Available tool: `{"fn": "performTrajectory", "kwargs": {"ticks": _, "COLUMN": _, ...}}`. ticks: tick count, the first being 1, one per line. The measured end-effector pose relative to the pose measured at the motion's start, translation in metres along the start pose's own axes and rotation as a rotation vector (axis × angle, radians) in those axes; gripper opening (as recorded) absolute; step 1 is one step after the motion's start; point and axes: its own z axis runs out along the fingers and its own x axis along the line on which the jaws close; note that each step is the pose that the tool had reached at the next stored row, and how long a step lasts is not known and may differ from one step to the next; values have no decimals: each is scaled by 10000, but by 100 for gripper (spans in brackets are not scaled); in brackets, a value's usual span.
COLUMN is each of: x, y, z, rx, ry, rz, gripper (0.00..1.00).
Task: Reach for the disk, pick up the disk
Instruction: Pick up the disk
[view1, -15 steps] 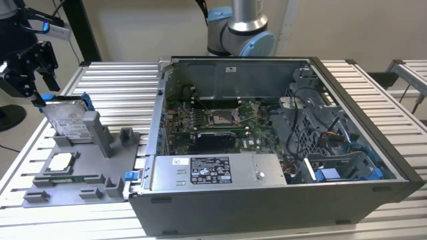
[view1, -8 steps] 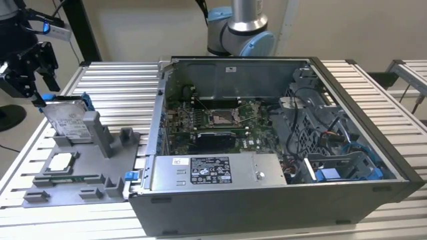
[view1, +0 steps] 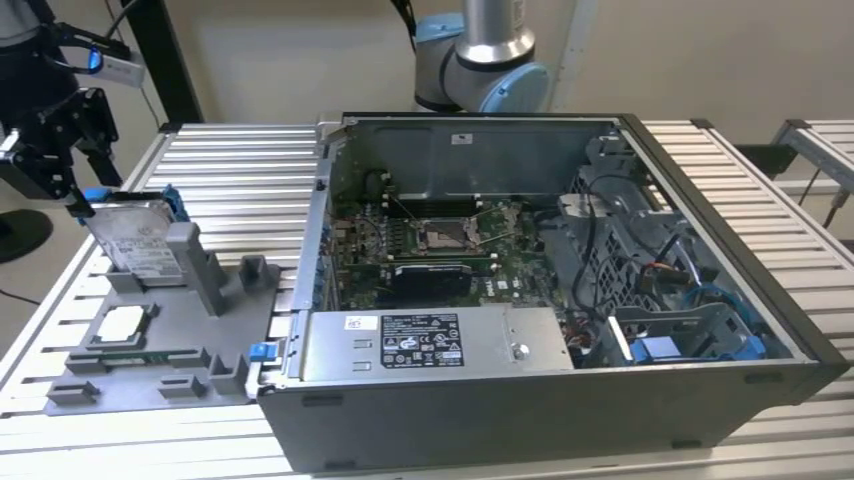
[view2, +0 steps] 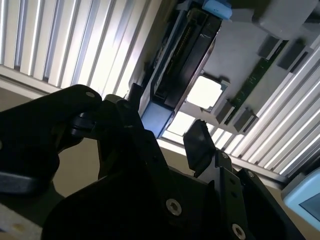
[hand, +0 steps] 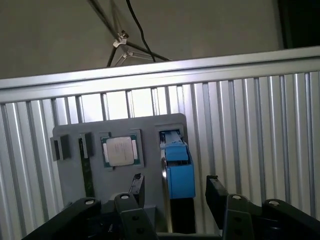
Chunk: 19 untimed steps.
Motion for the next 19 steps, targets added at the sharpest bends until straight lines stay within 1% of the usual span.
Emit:
{"fn": "performTrajectory", "kwargs": {"ticks": 13, "x": -1, "y": -10, "z": 229, "rx": -1, "ry": 0, "rz": -7, "gripper": 100}}
{"fn": "performTrajectory", "kwargs": {"ticks": 19, "x": -3, "y": -9, "z": 339, "rx": -2, "ry": 0, "rz": -169, "gripper": 100}}
